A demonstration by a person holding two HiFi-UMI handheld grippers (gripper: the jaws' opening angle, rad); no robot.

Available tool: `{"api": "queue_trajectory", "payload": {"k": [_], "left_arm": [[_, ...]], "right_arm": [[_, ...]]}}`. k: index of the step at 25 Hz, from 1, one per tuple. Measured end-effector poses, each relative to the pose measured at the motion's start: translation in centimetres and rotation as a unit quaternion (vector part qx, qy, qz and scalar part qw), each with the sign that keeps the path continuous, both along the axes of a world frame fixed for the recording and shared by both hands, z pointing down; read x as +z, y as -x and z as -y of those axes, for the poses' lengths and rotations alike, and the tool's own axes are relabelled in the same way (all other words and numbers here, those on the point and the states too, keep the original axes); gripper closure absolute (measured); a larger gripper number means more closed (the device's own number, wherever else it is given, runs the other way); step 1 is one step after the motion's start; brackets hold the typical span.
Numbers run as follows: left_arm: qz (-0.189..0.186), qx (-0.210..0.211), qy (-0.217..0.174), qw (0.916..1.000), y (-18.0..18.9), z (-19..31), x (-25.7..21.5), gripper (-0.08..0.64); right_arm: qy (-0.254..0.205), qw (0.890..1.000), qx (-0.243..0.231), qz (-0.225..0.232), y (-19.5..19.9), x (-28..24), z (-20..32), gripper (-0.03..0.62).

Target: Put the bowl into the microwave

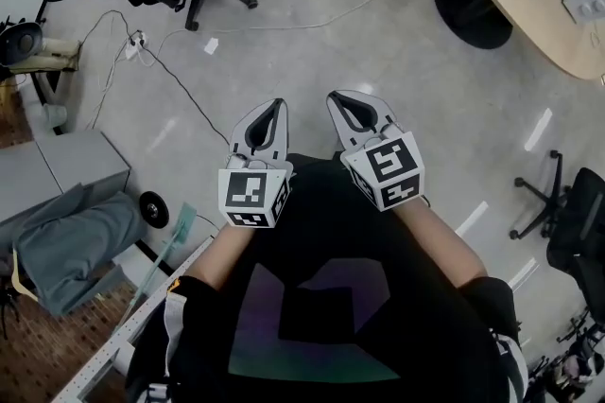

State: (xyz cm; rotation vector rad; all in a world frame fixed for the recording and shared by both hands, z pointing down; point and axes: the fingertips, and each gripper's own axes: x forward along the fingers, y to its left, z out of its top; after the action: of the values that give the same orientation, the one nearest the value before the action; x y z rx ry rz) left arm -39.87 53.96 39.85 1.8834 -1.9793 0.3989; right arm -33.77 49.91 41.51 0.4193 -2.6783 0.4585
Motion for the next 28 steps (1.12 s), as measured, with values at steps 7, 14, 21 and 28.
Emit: {"api": "queue_trajectory", "payload": {"k": [7, 14, 21, 28], "left_arm": [[0.014, 0.065, -0.004, 0.9978, -3.9, 3.8, -0.7, 0.514], [0.013, 0.162, 0.005, 0.9867, -8.7, 7.9, -0.1, 0.514], [0.006, 0.247, 0.010, 0.9690, -12.7, 11.9, 0.0, 0.514], [0.005, 0.306, 0.011, 0.9520, -14.8, 15.7, -0.2, 0.514]], "right_arm": [[-0.002, 0.998, 0.060, 0.008, -4.3, -0.3, 2.9, 0.576], [0.015, 0.988, 0.151, 0.005, -9.4, 0.6, 6.1, 0.577], [0.028, 0.973, 0.230, -0.006, -13.7, 0.9, 8.6, 0.577], [0.043, 0.959, 0.281, -0.008, -15.6, 1.3, 11.3, 0.576]]}}
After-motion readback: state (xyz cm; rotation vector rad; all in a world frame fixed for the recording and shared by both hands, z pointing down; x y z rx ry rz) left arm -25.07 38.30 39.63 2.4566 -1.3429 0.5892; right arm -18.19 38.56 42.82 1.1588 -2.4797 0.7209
